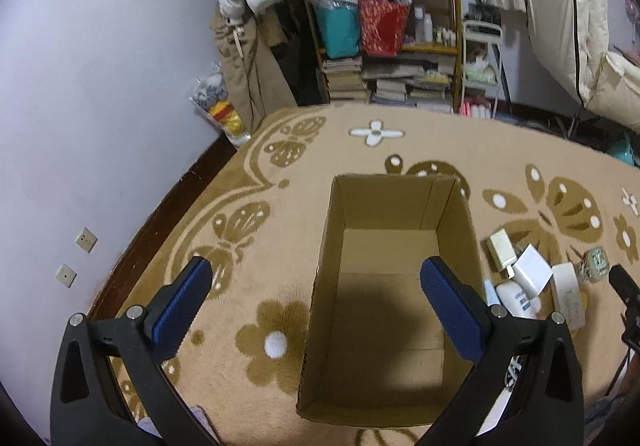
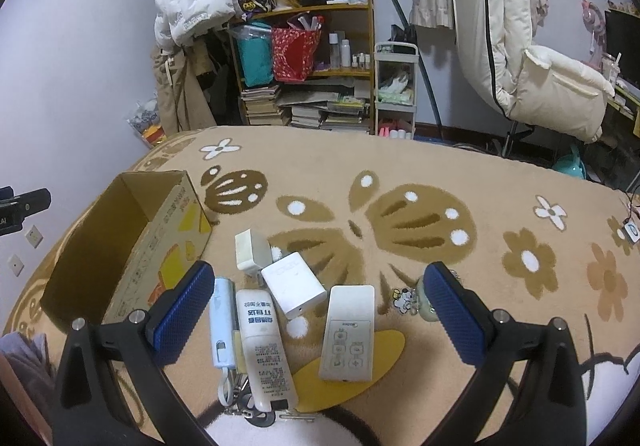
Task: Organize rigid objects
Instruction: 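Lower the left tool onto the box wall while the right tool approaches the white remote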
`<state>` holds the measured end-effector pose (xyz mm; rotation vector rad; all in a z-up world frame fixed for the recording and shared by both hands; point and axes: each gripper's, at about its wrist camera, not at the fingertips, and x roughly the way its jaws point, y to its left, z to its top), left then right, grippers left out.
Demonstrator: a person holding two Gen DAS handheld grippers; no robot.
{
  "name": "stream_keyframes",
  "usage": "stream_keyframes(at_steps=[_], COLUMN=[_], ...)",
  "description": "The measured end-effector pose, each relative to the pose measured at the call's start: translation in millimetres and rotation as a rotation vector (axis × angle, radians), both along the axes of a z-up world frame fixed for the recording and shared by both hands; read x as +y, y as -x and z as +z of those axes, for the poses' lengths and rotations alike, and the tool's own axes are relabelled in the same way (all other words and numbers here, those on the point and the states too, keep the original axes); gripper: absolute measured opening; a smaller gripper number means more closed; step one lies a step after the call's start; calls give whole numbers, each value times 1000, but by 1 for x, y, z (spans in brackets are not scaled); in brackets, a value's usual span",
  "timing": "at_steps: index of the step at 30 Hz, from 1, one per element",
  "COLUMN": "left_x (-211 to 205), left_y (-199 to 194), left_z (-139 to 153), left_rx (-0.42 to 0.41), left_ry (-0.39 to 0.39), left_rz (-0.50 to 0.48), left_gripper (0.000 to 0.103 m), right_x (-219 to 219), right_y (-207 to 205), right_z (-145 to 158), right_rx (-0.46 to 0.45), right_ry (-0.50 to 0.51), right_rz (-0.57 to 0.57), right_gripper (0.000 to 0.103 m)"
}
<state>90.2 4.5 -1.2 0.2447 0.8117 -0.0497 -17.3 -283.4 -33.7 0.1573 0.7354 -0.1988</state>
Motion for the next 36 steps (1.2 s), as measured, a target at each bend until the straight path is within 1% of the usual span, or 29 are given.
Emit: stream_keyframes(at_steps=[3,7,14,20,25,26,29,32,33,34,36], left_x=[2,7,16,30,39,40,41,41,40,40,40], left_y=[-12,-25,-43,-54,-62,-62,-69,-71,-71,-71,-71], left_z=[-9,-19,-36,-58,-75,-77,-84,-90,-93,-94,-97], left_rx=[60,88,133,198,270,273,302,327,333,342,368], left_ry=[-7,-46,-75,-109,-90,-93,-95,-91,-106,-108,-81], left_rz=[-8,-3,16,55,78,78,86,84,84,80,67], left_gripper=[103,103,103,103,102,101,94,91,86,83,73], right_x=[-3,-6,-13,-22,-31,-32,-34,-33,-32,-30,-28], right_y=[-7,-16,-32,-40,-44,-44,-46,-46,-46,-47,-48], right_z=[-3,-10,-25,-42,-55,-58,-66,-76,-79,-84,-89], right_rx=[13,36,81,137,183,189,212,239,251,271,287], right_ry=[-4,-4,-3,-26,-52,-56,-60,-44,-46,-46,-36], right_rz=[-2,-1,-9,-35,-57,-59,-65,-81,-77,-65,-56], right_gripper=[103,103,103,103,103,103,103,103,103,103,103])
